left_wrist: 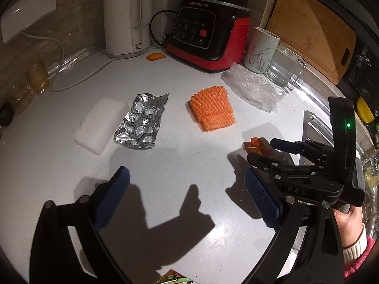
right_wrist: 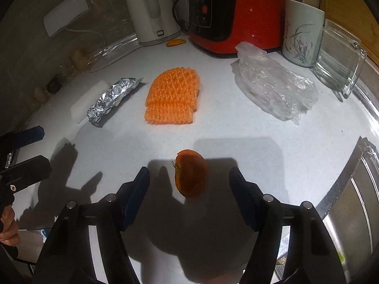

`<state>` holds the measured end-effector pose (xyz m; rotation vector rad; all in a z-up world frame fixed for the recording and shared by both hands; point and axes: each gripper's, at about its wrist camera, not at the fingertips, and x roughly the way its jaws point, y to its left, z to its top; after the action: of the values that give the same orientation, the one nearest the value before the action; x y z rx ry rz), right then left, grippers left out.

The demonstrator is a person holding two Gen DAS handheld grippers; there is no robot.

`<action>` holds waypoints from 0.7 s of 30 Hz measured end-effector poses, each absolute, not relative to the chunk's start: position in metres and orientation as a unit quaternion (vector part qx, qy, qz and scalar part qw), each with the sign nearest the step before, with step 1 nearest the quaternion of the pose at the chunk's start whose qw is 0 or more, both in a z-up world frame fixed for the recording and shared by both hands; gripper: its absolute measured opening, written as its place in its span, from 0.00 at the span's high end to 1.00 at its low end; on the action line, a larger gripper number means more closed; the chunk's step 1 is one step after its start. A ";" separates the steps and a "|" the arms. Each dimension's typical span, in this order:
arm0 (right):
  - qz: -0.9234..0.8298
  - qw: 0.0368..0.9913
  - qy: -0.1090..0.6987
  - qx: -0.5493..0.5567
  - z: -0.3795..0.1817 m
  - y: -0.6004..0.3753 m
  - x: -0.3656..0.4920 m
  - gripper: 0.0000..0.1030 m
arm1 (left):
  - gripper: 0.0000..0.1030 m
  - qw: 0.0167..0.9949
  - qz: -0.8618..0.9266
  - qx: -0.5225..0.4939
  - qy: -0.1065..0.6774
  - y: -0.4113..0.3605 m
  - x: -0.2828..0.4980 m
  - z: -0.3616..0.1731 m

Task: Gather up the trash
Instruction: 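Grasp the orange mesh net with the left tool while the right tool grasps the orange peel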

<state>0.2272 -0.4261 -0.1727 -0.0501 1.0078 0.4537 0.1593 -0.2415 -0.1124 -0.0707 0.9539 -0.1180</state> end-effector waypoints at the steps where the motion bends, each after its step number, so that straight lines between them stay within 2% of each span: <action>1: 0.215 0.850 0.480 -0.027 -0.174 -0.425 0.229 0.38 | 0.10 0.886 -0.056 -0.034 0.459 -0.242 0.161 -0.113; 2: 0.213 0.850 0.481 -0.032 -0.175 -0.424 0.229 0.48 | 0.10 0.886 -0.055 -0.034 0.459 -0.242 0.162 -0.113; 4: 0.210 0.849 0.484 -0.036 -0.178 -0.423 0.230 0.60 | 0.10 0.886 -0.052 -0.032 0.459 -0.244 0.166 -0.114; 5: 0.209 0.849 0.484 -0.036 -0.178 -0.423 0.229 0.70 | 0.10 0.886 -0.052 -0.031 0.459 -0.245 0.168 -0.114; 6: 0.210 0.848 0.485 -0.034 -0.178 -0.424 0.230 0.75 | 0.10 0.886 -0.054 -0.030 0.459 -0.247 0.171 -0.115; 9: 0.213 0.846 0.488 -0.021 -0.177 -0.429 0.228 0.78 | 0.10 0.886 -0.058 -0.033 0.459 -0.255 0.184 -0.116; 21: 0.193 0.858 0.475 0.022 -0.158 -0.474 0.205 0.79 | 0.10 0.876 -0.032 -0.056 0.478 -0.302 0.277 -0.142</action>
<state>0.2046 -0.4736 -0.1578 0.0466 0.9984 0.4061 0.2770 -0.3017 -0.1423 -0.1166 0.9972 -0.0658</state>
